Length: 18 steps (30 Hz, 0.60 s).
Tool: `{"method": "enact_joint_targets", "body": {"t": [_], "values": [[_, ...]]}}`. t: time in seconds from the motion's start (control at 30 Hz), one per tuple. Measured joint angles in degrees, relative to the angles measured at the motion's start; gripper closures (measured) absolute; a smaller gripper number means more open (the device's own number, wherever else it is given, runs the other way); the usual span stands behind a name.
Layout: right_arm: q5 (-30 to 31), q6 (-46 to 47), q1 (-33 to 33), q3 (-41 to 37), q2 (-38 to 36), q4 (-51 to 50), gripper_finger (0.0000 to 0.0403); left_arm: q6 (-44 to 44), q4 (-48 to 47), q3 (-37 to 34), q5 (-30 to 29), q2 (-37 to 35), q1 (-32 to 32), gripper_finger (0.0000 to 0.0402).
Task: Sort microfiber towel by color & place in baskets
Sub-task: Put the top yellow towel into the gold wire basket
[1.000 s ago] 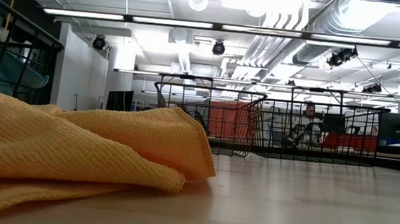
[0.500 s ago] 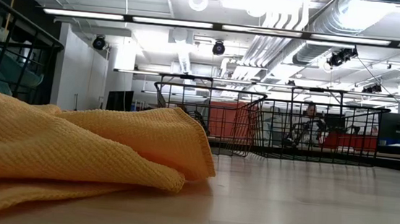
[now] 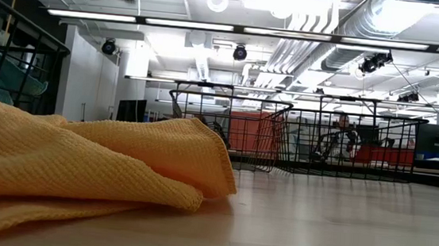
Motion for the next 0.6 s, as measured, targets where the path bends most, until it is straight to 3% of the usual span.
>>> {"method": "enact_joint_targets", "body": {"t": [0.17, 0.33, 0.47, 0.6], "values": [[4.00, 3.40, 0.01, 0.00, 0.00, 0.02, 0.0144, 25.87, -6.66, 1.79, -5.82, 7.45, 17.55, 0.0197], [6.25, 6.54, 0.01, 0.00, 0.00, 0.02, 0.0144, 41.43, -6.79, -1.58, -3.44, 16.16, 32.57, 0.0197], [6.86, 7.38, 0.00, 0.00, -0.02, 0.02, 0.0144, 48.38, -6.45, -3.62, -4.73, 22.04, 37.88, 0.0197], [7.78, 7.79, 0.00, 0.00, 0.00, 0.02, 0.0144, 52.64, -2.86, -5.48, -4.65, 24.09, 37.85, 0.0197]]}}
